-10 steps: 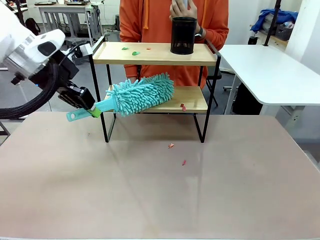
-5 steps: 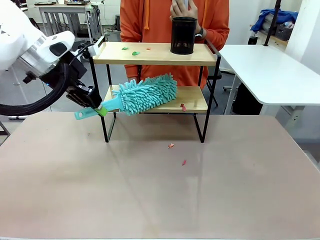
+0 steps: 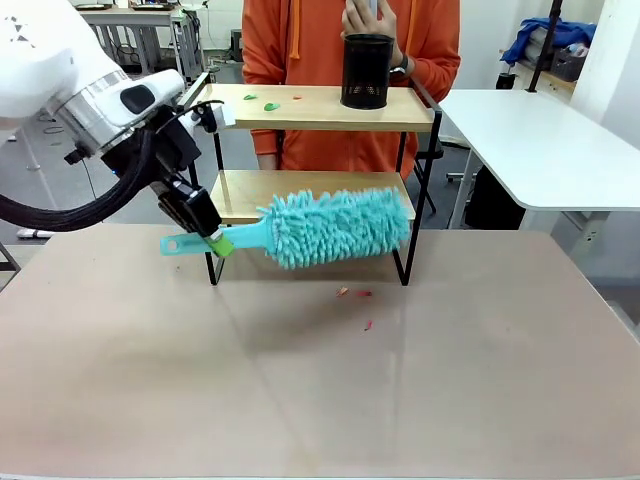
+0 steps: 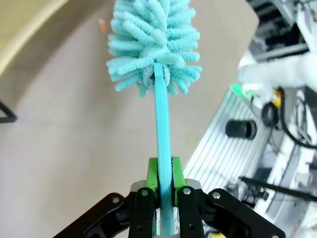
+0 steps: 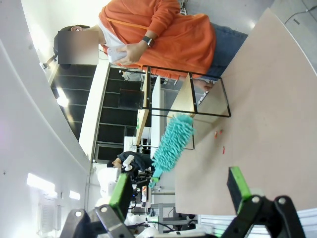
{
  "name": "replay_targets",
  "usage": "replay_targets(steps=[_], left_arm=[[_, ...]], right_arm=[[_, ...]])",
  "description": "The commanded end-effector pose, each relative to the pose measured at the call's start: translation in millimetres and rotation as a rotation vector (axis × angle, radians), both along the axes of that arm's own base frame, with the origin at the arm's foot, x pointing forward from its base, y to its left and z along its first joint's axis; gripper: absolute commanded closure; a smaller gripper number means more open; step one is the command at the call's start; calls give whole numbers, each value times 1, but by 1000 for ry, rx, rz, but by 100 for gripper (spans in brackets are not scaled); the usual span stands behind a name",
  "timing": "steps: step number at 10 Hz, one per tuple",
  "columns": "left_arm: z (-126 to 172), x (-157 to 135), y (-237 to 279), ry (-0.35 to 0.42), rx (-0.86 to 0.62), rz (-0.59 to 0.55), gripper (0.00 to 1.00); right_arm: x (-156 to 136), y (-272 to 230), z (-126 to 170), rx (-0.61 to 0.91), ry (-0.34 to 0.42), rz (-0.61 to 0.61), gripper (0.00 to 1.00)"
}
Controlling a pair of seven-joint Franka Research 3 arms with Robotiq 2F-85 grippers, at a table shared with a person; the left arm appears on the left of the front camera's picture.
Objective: Clean the shelf.
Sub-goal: Clean the specific tier of the Shelf with the Duster once objects are removed.
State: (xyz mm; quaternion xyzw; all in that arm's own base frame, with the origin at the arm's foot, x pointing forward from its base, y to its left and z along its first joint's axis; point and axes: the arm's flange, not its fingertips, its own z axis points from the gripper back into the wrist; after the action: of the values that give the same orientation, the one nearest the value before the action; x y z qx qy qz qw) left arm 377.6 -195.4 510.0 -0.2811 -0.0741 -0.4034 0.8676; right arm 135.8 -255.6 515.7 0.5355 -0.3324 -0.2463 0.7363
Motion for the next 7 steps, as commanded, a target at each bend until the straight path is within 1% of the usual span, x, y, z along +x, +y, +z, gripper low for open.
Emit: replay_targets(steps=[1, 3, 4, 5, 7], left_arm=[[12, 4, 22, 42, 15, -164, 87], [20, -3, 39, 40, -36, -179, 87], [22, -11, 47, 50, -51, -214, 87], [24, -25, 60, 71, -66, -281, 87], [36, -59, 102, 140, -69, -579, 87]], right_arm=[[0, -1, 3, -5, -36, -6, 0], [0, -1, 3, -5, -36, -6, 0], [0, -1, 3, -5, -36, -6, 0], [0, -1, 3, -5, -36, -6, 0], [0, -1, 3, -5, -36, -6, 0]])
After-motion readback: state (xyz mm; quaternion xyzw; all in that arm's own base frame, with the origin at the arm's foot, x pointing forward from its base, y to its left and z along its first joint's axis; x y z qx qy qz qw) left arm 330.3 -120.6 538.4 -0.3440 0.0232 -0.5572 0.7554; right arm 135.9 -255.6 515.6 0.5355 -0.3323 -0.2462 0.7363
